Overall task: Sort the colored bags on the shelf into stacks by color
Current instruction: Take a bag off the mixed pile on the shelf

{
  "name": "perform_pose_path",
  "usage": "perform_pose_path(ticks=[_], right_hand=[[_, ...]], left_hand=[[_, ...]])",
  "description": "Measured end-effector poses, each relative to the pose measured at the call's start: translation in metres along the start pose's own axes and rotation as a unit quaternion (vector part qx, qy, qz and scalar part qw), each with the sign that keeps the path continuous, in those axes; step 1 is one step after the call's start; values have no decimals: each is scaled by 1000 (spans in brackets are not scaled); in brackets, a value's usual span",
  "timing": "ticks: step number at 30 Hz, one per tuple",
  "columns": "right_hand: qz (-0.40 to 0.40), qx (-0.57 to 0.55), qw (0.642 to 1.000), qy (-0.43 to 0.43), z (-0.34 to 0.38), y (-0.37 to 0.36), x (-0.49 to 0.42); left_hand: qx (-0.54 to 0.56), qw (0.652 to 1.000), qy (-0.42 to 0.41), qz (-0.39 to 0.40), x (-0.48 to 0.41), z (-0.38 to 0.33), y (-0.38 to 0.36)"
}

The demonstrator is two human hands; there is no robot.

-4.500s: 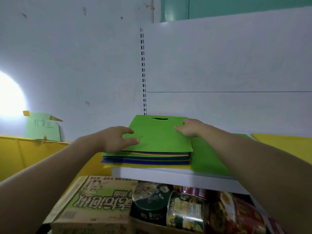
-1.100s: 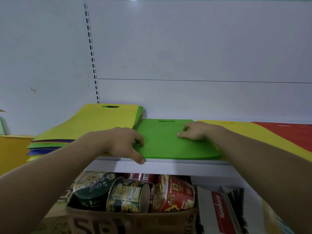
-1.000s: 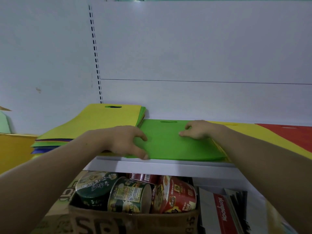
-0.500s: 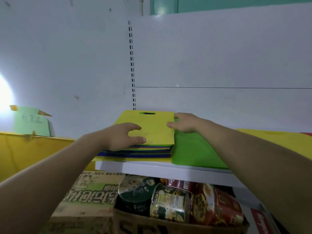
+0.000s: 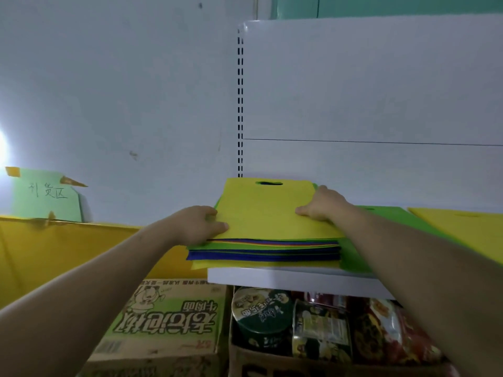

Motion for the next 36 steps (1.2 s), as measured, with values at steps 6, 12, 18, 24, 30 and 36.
perform_pose_path(ticks=[6,12,18,24,30,36], right_hand=[[-59,-46,997,0,-4,16,-11],[-101,-253,961,52,-2,47,-7],[-131,-502,854,49,-17,91,16],[-143,-600,786,38,-53,115,46],[-197,-573,795,2,-124,150,87],[-270,-494,825,-55,-221,194,135]], left_hand=[[7,1000,6,4,0,-3,-1],[0,1000,14,-11,-2,-1,8],[224,966,-2,-125,-7,-10,33],[439,895,4,-74,-17,-41,26],[444,890,-93,-51,3,-118,9],[445,875,-167,-84,41,-214,-14]])
Point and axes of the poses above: each hand's wrist, its own x-axis away from the middle knuckle, its own y-axis out of the back of the hand, z = x × y, the point moved 9 cm from there along -x, towards the middle knuckle, and after that the axes turned 3 degrees about x, right-handed, at the moved point
